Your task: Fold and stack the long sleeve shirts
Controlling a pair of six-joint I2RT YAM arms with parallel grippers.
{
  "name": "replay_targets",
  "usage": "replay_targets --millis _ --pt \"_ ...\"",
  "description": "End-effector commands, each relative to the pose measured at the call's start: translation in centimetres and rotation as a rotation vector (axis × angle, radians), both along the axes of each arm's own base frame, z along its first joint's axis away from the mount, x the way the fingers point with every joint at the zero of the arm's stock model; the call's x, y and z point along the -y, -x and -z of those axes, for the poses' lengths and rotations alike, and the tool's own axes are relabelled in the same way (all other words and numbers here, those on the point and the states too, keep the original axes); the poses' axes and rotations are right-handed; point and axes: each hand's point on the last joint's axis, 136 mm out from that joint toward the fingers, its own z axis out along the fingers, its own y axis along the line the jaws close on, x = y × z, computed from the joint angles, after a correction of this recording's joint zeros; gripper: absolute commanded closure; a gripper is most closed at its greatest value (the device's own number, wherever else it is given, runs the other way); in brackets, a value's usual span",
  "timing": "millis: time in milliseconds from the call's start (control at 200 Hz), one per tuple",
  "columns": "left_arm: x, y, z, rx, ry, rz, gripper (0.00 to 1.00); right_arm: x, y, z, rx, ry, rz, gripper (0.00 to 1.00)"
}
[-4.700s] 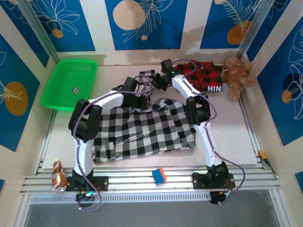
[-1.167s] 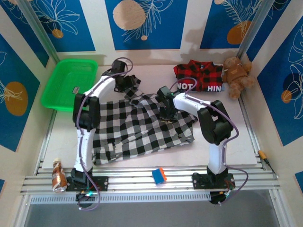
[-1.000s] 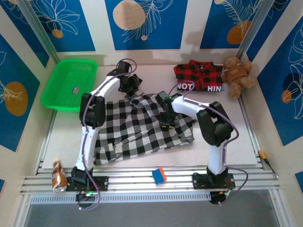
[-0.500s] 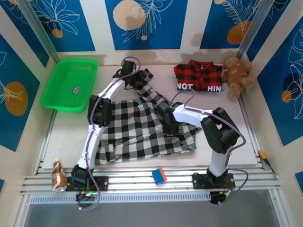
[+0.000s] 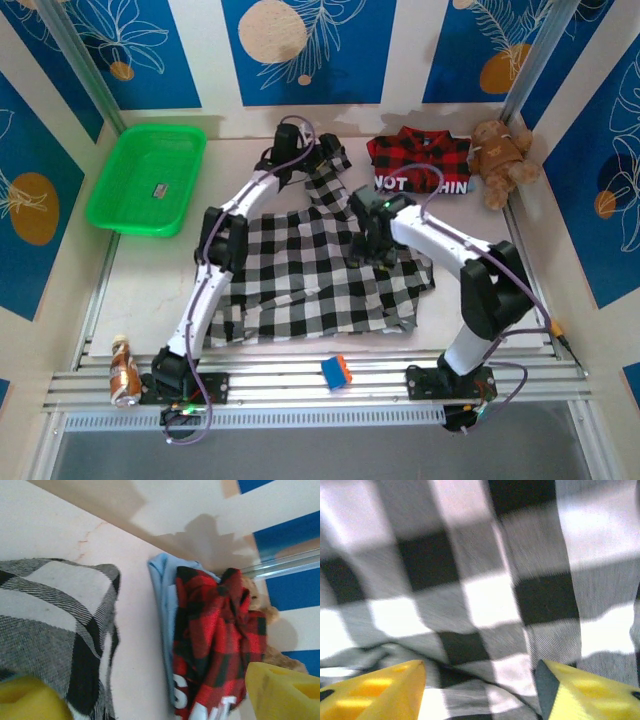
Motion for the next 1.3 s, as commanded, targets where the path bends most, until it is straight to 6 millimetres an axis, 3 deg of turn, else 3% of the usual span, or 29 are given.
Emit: replay_targets --millis 0,55,125,185,325,465,615,780,975,1296 --pt "-2.9 2.1 -14.2 0.215 0.061 0.048 0.12 -1.6 -4.3 -6.2 0.173 -0.16 -0.051 0.35" --pt "-4.4 3.2 -15.3 0.223 0.022 0.035 0.11 -1.4 -6.9 -7.3 0.22 -0.191 -0.055 0.33" --pt "-6.5 4.9 -16.5 0.227 -0.028 0.013 0.11 -1.1 -10.3 -7.2 0.241 -0.197 -0.053 0.34" --pt "-7.9 6.5 -16.0 0.205 -0.077 0.003 0.1 -1.0 -13.2 -7.4 0.277 -0.204 -0.065 0.34" --pt "-10.6 10.6 -12.8 0.105 -0.196 -0.009 0.09 -2.6 -18.9 -6.7 0.313 -0.267 -0.103 0.38" --pt "-14.2 14.3 -7.9 -0.057 -0.295 -0.058 0.09 -4.4 -22.2 -4.6 0.3 -0.284 -0.154 0.46" --pt "-18.6 18.3 -3.6 -0.203 -0.393 -0.116 0.09 -5.3 -23.7 -1.4 0.273 -0.268 -0.182 0.51" --pt "-23.4 21.0 0.1 -0.341 -0.488 -0.192 0.09 -5.1 -24.5 2.0 0.233 -0.223 -0.181 0.52" --pt "-27.6 21.8 1.1 -0.394 -0.57 -0.264 0.1 -4.9 -25.4 4.3 0.232 -0.136 -0.185 0.52" --pt "-31.2 20.8 1.8 -0.41 -0.695 -0.282 0.11 -4.9 -26.8 7.3 0.233 -0.087 -0.166 0.53"
